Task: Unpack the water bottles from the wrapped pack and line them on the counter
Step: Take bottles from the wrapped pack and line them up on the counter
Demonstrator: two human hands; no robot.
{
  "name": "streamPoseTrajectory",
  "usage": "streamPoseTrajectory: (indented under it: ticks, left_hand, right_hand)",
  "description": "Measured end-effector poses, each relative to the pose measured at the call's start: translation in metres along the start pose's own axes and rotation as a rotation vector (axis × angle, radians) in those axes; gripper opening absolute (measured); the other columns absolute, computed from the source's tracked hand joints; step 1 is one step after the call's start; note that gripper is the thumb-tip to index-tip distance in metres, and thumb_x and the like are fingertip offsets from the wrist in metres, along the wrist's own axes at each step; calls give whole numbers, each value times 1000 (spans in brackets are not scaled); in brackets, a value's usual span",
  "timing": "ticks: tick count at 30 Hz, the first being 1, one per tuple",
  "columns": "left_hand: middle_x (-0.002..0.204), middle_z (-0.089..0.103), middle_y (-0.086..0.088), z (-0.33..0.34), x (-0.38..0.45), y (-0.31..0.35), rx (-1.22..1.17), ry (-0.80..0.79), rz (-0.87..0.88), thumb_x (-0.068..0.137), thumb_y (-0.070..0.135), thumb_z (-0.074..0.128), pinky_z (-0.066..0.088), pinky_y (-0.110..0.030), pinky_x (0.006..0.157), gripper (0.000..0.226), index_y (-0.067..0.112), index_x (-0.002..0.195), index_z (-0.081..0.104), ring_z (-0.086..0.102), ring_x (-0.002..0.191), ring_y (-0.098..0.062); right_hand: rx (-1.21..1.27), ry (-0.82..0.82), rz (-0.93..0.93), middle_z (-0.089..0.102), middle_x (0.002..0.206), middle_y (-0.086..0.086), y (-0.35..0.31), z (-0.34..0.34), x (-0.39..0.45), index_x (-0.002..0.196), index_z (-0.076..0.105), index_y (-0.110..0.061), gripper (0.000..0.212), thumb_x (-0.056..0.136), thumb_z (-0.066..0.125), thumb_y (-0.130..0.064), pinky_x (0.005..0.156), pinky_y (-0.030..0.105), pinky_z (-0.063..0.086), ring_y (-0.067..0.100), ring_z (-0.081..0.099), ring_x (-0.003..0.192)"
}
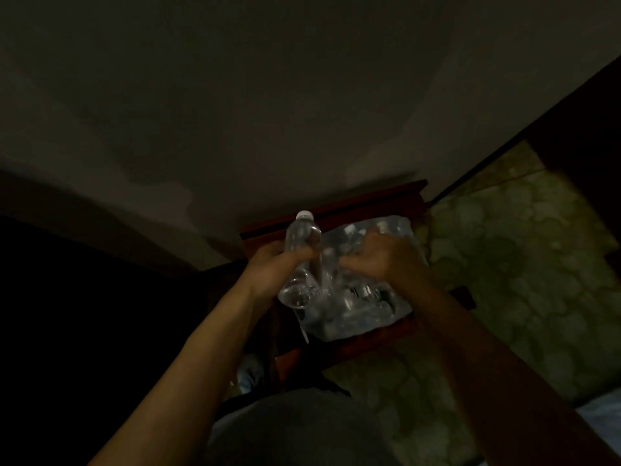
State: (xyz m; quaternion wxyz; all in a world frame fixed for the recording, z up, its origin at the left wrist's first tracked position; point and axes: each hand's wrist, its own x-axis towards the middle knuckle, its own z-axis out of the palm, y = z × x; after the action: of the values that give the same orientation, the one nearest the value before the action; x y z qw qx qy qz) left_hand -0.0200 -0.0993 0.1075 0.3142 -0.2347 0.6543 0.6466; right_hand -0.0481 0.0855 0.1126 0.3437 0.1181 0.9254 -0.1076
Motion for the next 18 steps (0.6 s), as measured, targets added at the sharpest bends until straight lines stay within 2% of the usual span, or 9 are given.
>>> streamPoseTrajectory:
  ticks: [3, 5, 7, 10, 13, 14, 16, 18]
  left_hand:
    - [81, 74, -2, -24, -15, 12, 39, 59, 86, 84, 29, 71, 49, -12, 48, 15, 15, 90, 72, 71, 63, -7]
    - [84, 76, -1, -45, -28, 19, 28, 102, 143, 83, 33, 72, 49, -11, 50, 20, 15, 92, 74, 72, 69, -7]
    - [84, 76, -3, -63, -42, 26, -14, 116, 174, 85, 33, 72, 52, -14, 54, 24, 12, 96, 74, 72, 70, -9]
    - [84, 76, -5, -82, -66, 33, -97, 120, 228, 86, 28, 70, 52, -14, 52, 19, 12, 97, 73, 71, 68, -10]
    - [92, 77, 1, -95, -87, 36, -145, 154, 329, 84, 32, 72, 55, -17, 58, 22, 23, 103, 70, 74, 75, -9]
    - [94, 76, 3, -99, -93, 37, -155, 165, 352, 82, 36, 73, 55, -20, 63, 25, 27, 105, 67, 74, 78, -8]
    - [97, 74, 5, -105, -105, 39, -202, 198, 375, 80, 39, 75, 56, -24, 68, 36, 29, 112, 62, 74, 78, -7]
    - [93, 72, 5, -110, -118, 41, -263, 243, 387, 80, 37, 76, 57, -23, 64, 40, 27, 114, 58, 73, 71, -4]
  right_hand:
    - [14, 72, 1, 58, 129, 14, -16, -28, -27, 128, 47, -9, 81, 74, 57, -68, 94, 37, 48, 32, 57, 116]
    - [204, 142, -28, 69, 102, 6, -29, -40, -52, 102, 58, -14, 63, 67, 59, -67, 85, 41, 55, 25, 68, 90]
    - [454, 167, -73, 69, 82, 3, -41, -48, -73, 86, 60, -14, 47, 70, 63, -58, 74, 44, 60, 23, 71, 70]
    - [773, 167, -82, 64, 74, 1, -56, -50, -95, 90, 63, -6, 38, 79, 68, -42, 70, 46, 59, 25, 70, 62]
    - [1060, 64, -56, 64, 57, 3, -67, -38, -112, 89, 61, -4, 27, 86, 65, -31, 62, 37, 55, 25, 67, 54]
    - [1146, 12, -56, 66, 58, 6, -70, -31, -116, 94, 62, -4, 27, 87, 64, -30, 59, 33, 54, 24, 67, 54]
    - [1304, -76, -74, 68, 75, 14, -76, -18, -123, 106, 63, -3, 33, 87, 62, -30, 55, 31, 54, 24, 68, 57]
    - [1448, -149, -124, 65, 91, 20, -85, -11, -133, 107, 63, -4, 35, 83, 64, -29, 58, 33, 54, 25, 67, 60]
